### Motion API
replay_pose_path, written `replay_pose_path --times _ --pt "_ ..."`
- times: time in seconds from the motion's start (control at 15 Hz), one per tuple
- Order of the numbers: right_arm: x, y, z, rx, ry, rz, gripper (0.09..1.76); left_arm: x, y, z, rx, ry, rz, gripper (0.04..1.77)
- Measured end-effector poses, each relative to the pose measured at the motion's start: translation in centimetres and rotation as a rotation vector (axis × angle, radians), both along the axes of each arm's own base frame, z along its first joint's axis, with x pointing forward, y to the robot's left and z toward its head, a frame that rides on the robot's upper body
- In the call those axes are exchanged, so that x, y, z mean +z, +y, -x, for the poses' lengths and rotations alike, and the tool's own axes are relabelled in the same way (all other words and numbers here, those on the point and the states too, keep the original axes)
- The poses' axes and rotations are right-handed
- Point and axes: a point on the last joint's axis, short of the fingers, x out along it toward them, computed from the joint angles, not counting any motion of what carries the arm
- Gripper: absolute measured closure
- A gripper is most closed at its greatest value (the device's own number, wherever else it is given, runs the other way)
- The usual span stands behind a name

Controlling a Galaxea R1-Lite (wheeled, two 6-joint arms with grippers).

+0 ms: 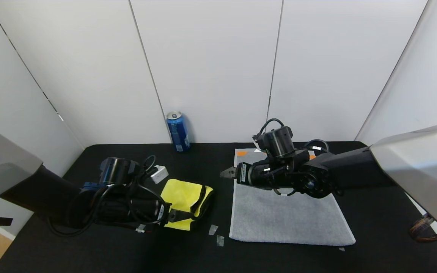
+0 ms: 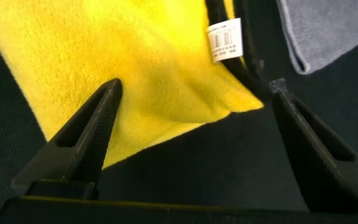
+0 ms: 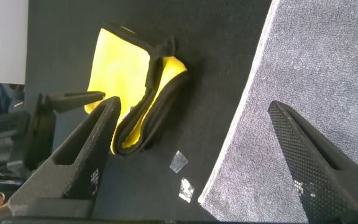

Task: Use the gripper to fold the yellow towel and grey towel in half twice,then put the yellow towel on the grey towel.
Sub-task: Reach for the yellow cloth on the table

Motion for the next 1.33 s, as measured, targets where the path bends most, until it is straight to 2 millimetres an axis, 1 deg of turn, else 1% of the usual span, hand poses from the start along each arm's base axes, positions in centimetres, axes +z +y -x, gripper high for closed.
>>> replay_pose_path --times 0.27,0.6,0.87,1.33 --pt "-0.2 0.0 0.0 0.0 0.003 0.001 0.14 -0.6 0.0 -0.1 0.003 0.002 -0.035 0.11" --pt "-0.5 0.1 -0.1 -0.001 0.008 0.004 0.14 -1.0 -0.1 -0.1 0.0 0.013 -0.04 0.11" --pt "-0.6 0.1 -0.2 -0.001 0.01 0.005 0.14 -1.4 -0.7 0.2 -0.029 0.018 -0.051 0.11" --pt "-0.6 0.2 -0.2 0.0 0.01 0.006 0.14 -1.5 -0.8 0.3 -0.032 0.015 -0.07 0.1"
